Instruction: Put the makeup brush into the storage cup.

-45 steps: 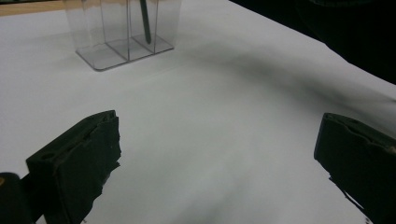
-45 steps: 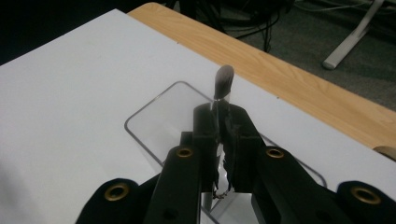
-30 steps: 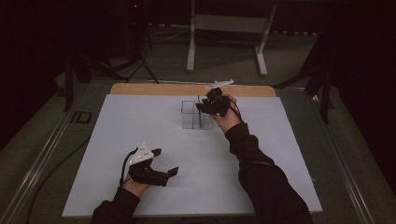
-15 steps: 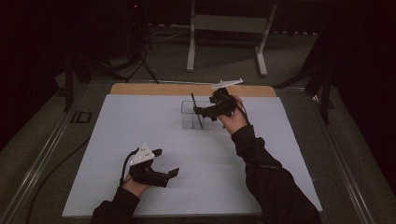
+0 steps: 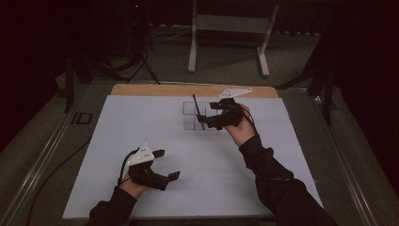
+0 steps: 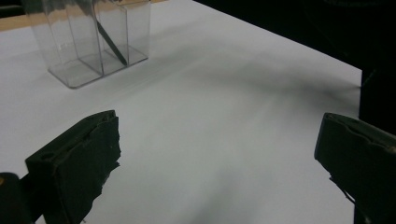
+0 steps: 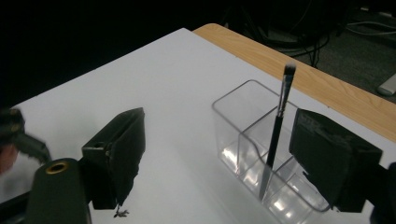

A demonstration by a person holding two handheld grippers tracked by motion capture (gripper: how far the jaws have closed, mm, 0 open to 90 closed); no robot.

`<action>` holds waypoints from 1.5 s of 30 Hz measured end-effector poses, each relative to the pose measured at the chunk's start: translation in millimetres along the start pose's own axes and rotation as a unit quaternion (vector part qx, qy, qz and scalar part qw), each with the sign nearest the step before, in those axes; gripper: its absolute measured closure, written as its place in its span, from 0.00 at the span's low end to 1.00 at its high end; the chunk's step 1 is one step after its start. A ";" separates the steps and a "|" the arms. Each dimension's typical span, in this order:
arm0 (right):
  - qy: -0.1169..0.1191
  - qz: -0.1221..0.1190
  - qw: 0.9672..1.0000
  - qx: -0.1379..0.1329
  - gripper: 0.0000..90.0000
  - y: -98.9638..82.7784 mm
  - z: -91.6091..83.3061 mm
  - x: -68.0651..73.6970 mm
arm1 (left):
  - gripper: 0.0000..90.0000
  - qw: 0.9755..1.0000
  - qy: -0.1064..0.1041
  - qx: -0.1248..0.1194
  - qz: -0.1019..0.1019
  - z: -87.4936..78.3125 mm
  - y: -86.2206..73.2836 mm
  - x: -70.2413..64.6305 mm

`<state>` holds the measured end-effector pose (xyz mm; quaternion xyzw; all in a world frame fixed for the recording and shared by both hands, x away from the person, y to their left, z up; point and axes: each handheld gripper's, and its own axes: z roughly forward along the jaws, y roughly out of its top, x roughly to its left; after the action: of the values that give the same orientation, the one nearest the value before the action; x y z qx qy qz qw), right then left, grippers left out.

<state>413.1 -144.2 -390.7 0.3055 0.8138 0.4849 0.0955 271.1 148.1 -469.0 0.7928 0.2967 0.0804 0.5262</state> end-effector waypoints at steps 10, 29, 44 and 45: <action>0.023 -0.014 1.000 -0.002 0.19 -13.0 -17.9 17.5 | 0.02 1.000 -0.014 0.008 0.021 -15.5 12.2 2.1; 0.050 -0.019 0.999 -0.005 0.19 -71.1 -46.9 28.3 | 0.02 0.999 -0.033 0.000 0.030 -39.4 -1.9 14.7; 0.055 -0.015 0.998 -0.021 0.18 -115.7 -71.0 21.3 | 0.02 0.999 -0.029 -0.001 0.027 -51.8 -23.1 18.9; 0.048 -0.018 0.998 -0.019 0.18 -117.9 -72.8 21.2 | 0.02 0.999 -0.028 -0.003 0.026 -52.3 -24.9 19.4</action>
<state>315.6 -225.3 -450.5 0.2651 0.8138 0.5124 0.0705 254.2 206.8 -471.9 0.8007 0.2614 0.0728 0.5341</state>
